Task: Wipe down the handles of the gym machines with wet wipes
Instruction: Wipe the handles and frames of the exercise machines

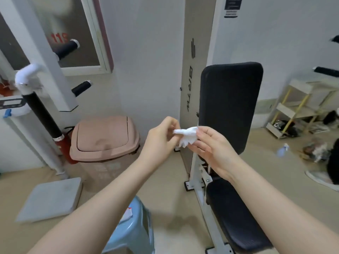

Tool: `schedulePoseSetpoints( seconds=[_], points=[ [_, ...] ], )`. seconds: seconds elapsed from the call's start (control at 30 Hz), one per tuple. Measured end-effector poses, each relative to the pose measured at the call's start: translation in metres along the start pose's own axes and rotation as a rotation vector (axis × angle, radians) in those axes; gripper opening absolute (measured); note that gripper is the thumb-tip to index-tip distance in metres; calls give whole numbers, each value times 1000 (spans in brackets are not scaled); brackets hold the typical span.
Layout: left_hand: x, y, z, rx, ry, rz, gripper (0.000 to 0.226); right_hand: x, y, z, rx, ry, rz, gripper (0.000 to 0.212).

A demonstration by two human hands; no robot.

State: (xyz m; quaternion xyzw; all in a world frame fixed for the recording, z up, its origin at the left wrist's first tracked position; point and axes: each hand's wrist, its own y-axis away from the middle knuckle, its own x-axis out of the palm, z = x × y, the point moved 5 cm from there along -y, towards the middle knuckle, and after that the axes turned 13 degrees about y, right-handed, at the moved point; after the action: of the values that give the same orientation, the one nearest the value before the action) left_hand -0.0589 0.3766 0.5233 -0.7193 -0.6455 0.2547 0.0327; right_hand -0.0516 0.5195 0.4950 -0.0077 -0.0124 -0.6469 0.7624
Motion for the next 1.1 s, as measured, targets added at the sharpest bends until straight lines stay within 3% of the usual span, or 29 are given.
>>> schedulePoseSetpoints(
  seconds=[0.13,0.37,0.47,0.77,1.1],
  points=[
    [91,31,-46,-13,9,75,29,-76,81,0,21,69,-48,19],
    [214,46,-131,116,-117,150,16,-204,145,26,-2,109,-125,23],
    [256,37,-143,141,-135,178,10,-250,151,28,-2,78,-147,14],
    [408,-76,-150,225,-182,231,6,-430,89,37,-22,37,-243,8],
    [563,-240,-165,165,-154,268,7,-627,-27,71,-29,26,-228,14]
  ],
)
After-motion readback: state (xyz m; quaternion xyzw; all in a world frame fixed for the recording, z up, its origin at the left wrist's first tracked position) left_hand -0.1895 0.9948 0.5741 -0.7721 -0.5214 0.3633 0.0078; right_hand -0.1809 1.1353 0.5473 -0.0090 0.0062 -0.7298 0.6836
